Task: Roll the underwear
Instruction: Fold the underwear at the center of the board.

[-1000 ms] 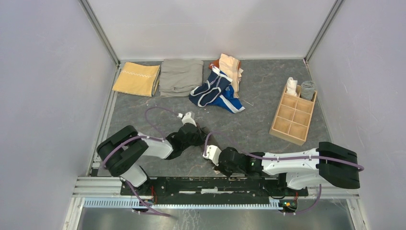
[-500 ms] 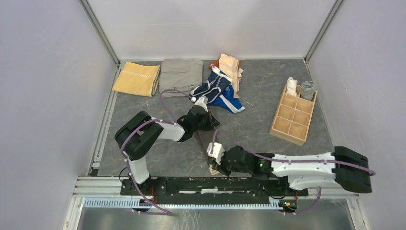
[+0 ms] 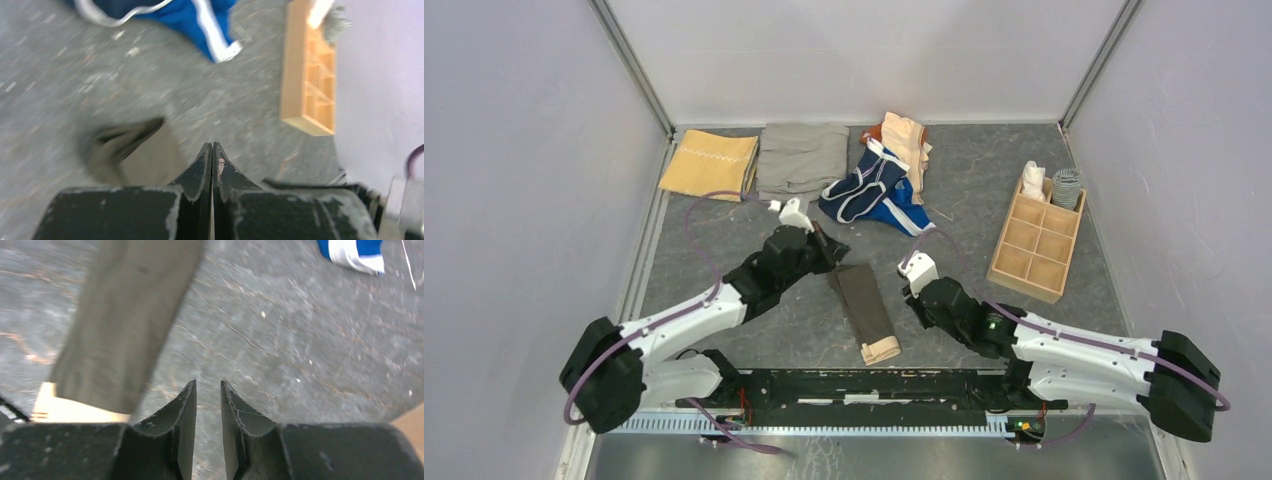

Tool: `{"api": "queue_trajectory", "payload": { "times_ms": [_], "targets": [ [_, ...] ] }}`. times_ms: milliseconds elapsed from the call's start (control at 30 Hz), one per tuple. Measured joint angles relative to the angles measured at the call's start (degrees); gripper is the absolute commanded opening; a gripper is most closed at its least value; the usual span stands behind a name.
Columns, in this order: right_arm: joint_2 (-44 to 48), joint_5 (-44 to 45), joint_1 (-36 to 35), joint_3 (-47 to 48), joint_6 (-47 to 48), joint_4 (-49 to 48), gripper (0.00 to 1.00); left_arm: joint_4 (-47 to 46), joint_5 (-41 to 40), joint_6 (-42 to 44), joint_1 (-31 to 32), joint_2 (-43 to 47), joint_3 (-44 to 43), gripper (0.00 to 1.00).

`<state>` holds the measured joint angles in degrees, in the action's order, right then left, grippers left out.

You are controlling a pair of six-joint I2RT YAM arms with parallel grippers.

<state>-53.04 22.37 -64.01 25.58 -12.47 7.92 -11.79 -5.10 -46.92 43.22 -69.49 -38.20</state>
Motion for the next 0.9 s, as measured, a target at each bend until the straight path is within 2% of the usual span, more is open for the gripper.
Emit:
{"api": "queue_trajectory", "payload": {
  "times_ms": [167,367,700,900],
  "targets": [
    [-4.8,-2.3,5.8,0.0,-0.8,3.6,0.18,11.8,-5.7,-4.8,0.3,7.7,8.9,0.02],
    [-7.5,-9.4,6.4,0.0,-0.8,4.0,0.06,20.5,-6.8,-8.1,0.9,5.6,14.9,0.02],
    [-9.7,-18.8,6.4,-3.3,-1.8,2.6,0.03,12.4,-5.4,-9.0,1.2,-7.0,10.7,0.02],
    [-12.2,-22.7,6.1,-3.2,-2.5,-1.6,0.03,9.7,-5.3,-7.9,1.1,-19.0,0.8,0.02]
  ]
}}
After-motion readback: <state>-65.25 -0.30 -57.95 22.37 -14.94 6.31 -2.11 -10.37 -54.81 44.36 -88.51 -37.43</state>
